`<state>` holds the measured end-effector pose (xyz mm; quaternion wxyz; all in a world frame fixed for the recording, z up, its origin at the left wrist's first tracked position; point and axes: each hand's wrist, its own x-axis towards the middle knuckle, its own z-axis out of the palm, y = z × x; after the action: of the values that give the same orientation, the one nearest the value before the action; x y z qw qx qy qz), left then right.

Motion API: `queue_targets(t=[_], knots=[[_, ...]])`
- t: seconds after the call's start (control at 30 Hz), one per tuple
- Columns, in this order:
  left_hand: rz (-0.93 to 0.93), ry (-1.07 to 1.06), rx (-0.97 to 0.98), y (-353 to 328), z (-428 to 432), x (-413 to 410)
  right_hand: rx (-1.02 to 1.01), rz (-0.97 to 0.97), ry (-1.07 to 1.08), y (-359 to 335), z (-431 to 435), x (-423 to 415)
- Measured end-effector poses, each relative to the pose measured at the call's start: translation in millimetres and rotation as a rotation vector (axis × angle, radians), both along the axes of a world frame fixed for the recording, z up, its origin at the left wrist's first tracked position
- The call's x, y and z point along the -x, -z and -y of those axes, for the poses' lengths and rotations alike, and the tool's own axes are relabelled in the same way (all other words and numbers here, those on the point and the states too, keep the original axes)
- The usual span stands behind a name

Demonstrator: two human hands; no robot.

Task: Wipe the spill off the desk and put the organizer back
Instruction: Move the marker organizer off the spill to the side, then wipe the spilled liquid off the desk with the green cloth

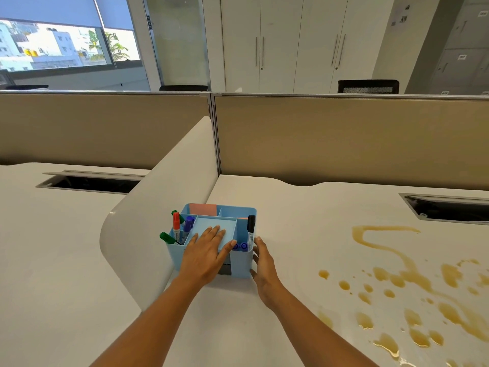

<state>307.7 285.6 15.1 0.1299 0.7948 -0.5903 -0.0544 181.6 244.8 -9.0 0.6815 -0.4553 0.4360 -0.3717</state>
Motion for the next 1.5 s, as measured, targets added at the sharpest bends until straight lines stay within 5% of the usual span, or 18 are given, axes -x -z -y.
queue_targets(t=[0.37,0.63,0.93,1.5], knots=[[-0.1,-0.041,0.094,-2.4,-2.6,8.1,-0.009,-0.109,-0.011,-4.4,2.2,10.7],[0.038,0.215,0.362,-9.3,-0.7,54.6,0.392,-0.581,-0.12,2.6,4.2,49.5],[-0.034,0.349,0.22,2.8,12.9,128.6,0.772,-1.11,-0.254,15.2,17.5,140.7],[-0.063,0.508,0.083,29.4,86.9,351.5,0.653,-1.296,-0.136,15.2,90.8,412.4]])
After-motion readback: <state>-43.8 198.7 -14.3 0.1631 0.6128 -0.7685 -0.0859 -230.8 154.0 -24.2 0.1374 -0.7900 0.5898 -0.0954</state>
